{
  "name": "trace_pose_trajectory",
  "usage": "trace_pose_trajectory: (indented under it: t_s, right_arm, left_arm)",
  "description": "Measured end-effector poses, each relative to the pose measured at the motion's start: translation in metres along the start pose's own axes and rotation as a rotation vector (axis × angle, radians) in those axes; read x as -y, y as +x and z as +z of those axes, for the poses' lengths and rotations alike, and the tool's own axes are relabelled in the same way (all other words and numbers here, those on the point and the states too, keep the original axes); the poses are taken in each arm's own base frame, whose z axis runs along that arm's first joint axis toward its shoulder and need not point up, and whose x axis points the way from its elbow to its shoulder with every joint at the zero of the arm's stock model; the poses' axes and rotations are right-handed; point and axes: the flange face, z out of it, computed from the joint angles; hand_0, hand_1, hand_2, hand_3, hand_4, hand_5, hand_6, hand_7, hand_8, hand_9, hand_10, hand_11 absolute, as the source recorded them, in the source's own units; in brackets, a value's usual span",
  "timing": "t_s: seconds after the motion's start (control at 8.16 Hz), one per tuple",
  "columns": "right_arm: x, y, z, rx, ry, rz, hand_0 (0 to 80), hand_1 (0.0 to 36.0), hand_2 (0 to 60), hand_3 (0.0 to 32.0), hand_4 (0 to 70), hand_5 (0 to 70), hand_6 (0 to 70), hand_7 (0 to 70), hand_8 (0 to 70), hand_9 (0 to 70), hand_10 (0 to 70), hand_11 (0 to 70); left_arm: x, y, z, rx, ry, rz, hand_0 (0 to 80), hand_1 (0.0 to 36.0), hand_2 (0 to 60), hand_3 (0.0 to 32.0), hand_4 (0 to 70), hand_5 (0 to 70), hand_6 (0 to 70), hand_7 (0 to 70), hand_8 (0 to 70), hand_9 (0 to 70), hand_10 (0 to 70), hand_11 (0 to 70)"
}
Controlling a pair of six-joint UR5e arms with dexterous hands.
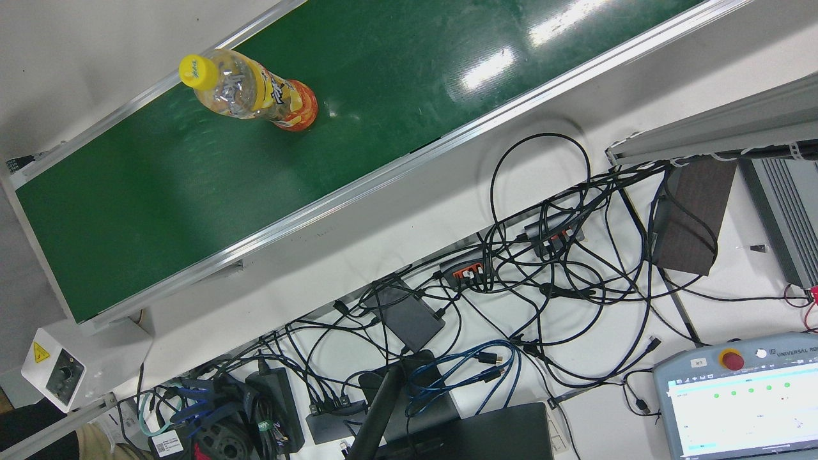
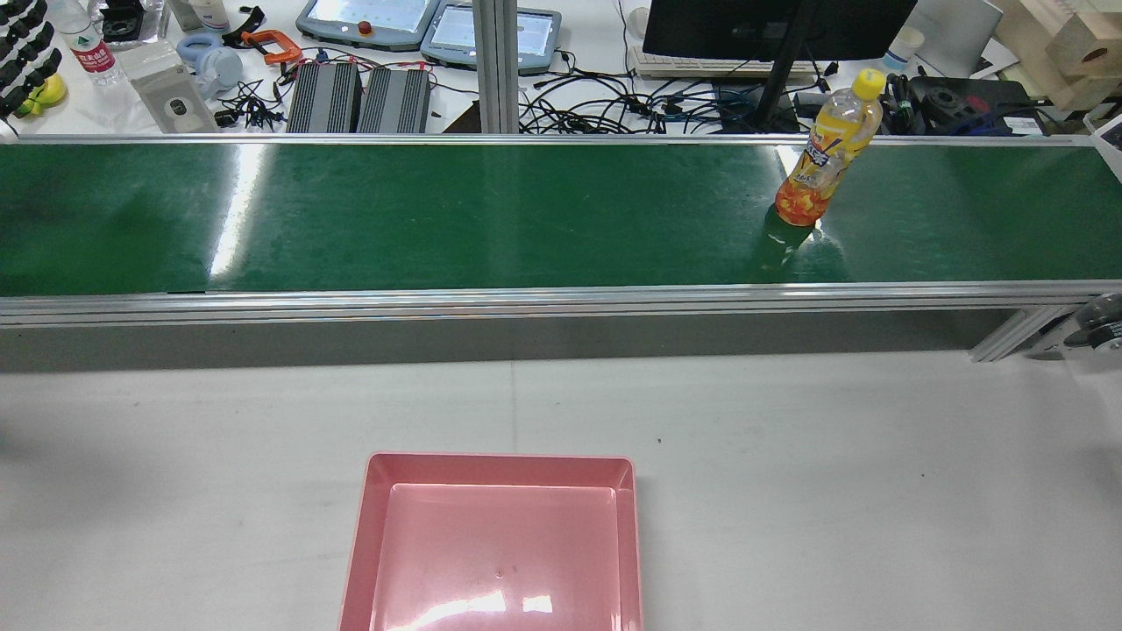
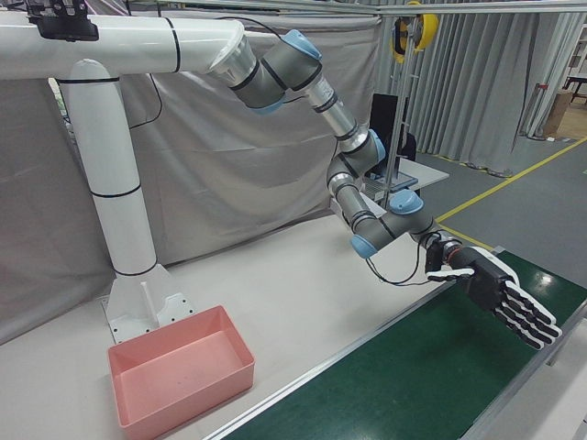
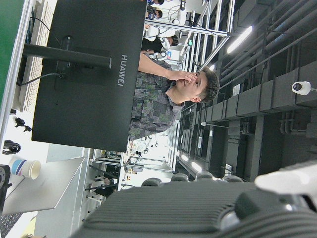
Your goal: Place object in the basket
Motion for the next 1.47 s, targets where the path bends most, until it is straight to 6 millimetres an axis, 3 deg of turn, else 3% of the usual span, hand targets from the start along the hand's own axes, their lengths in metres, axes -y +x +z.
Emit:
trace_pose_trajectory:
  t_s: [1.47]
  right_arm:
    - [0.0002,0.0000,0.0002,0.000,0.000,0.000,0.0,0.0,0.0,0.0,0.0,0.0,0.0,0.0,0.0,0.0,0.0,0.0]
  left_arm:
    - [-0.0016,-0.0001,0.0011,0.000,-0.003,0.001,65.9,12.3,0.0,0.0,0.0,9.6,0.0,0.5,0.0,0.0,0.0,1.8]
